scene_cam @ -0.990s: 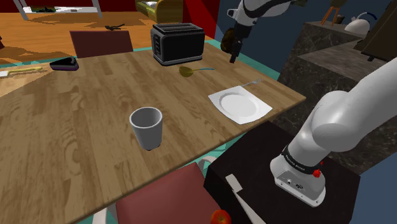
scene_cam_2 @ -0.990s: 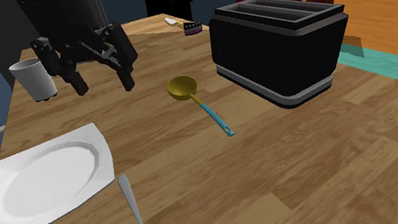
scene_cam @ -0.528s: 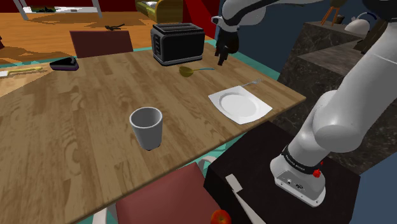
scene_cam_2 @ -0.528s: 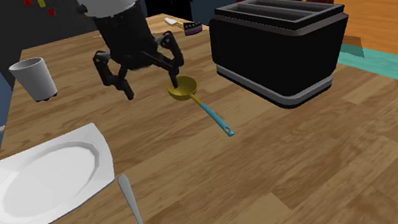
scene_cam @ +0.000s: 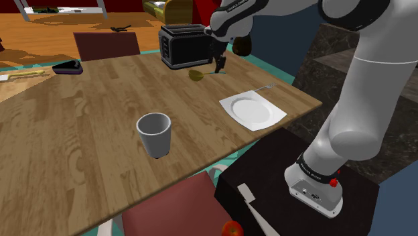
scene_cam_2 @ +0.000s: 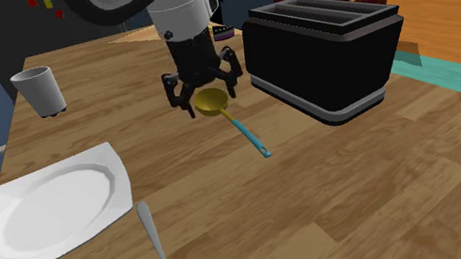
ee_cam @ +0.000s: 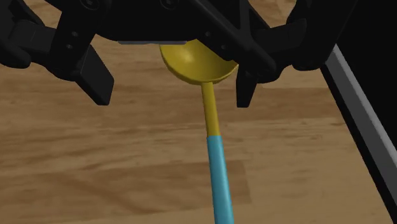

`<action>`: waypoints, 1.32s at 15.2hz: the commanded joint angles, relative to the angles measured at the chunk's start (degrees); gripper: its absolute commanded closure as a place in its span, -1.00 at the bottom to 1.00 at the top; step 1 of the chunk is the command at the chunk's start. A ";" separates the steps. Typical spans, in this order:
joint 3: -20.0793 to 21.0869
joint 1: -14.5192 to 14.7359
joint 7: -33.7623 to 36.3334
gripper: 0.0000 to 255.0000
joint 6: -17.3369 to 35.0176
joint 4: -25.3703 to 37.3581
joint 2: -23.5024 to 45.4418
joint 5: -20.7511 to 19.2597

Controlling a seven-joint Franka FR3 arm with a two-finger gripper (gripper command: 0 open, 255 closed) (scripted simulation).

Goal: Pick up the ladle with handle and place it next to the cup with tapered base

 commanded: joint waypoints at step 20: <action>3.37 -2.04 -8.79 1.00 4.42 6.19 10.65 4.49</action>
